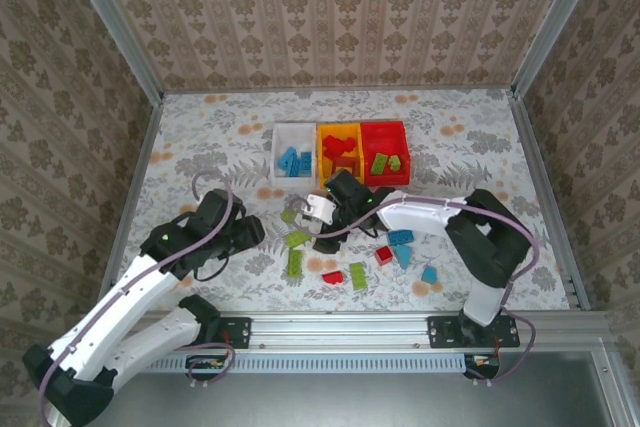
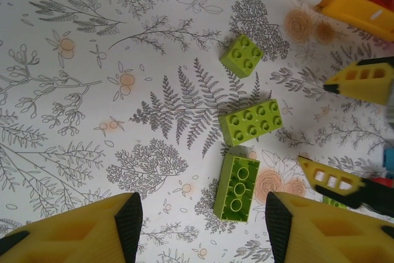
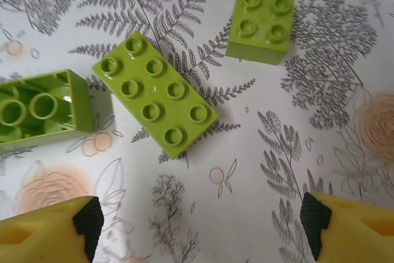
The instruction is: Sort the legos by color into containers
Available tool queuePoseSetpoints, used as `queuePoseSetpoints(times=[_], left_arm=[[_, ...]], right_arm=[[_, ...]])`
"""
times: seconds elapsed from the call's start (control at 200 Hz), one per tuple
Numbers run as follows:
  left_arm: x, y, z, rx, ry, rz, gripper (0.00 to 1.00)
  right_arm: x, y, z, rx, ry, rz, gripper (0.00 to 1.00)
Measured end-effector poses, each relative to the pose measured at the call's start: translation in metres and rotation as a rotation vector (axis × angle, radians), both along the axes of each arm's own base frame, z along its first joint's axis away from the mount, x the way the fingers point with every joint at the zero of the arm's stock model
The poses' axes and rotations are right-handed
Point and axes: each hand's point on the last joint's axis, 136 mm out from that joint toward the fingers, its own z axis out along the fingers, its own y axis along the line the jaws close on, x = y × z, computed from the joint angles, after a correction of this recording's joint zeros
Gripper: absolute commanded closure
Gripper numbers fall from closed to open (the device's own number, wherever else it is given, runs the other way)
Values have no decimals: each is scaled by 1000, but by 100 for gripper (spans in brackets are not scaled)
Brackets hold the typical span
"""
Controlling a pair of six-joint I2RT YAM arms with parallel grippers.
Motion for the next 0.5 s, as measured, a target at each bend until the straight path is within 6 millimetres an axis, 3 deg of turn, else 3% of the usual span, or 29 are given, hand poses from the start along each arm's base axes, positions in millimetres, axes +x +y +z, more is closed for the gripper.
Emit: queuePoseSetpoints(times=[0.245, 0.5], left_arm=[[-4, 6, 2, -4, -3, 21, 42], [-10, 11, 6, -13, -15, 29, 42]], right_arm=[[1, 16, -26, -70, -31, 85, 12], [8, 44, -26, -55, -54, 110, 17]])
